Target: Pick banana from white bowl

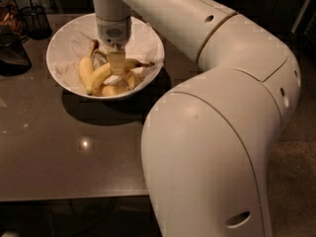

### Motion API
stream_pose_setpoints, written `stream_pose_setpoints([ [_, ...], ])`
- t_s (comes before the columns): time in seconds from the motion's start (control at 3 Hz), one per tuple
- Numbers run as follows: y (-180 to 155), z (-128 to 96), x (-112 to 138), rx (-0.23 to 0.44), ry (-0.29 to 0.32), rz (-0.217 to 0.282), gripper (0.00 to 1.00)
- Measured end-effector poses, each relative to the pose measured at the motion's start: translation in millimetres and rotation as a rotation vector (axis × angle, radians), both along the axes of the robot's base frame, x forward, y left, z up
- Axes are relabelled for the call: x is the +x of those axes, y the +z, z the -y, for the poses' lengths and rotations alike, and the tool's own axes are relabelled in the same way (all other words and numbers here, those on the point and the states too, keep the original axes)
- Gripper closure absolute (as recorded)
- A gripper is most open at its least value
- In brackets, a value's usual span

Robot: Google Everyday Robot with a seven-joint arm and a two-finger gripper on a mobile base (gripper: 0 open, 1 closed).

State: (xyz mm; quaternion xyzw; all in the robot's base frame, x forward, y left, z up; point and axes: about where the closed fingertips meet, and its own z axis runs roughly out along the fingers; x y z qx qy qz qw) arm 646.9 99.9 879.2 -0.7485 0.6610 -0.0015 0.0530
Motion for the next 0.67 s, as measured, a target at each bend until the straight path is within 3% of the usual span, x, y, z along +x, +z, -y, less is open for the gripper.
stream_pose_setpoints([
  [0.33,0.0,0.0,0.0,0.0,0.0,0.0,0.94],
  [0.67,0.0,0.0,0.0,0.0,0.0,0.0,1.0],
])
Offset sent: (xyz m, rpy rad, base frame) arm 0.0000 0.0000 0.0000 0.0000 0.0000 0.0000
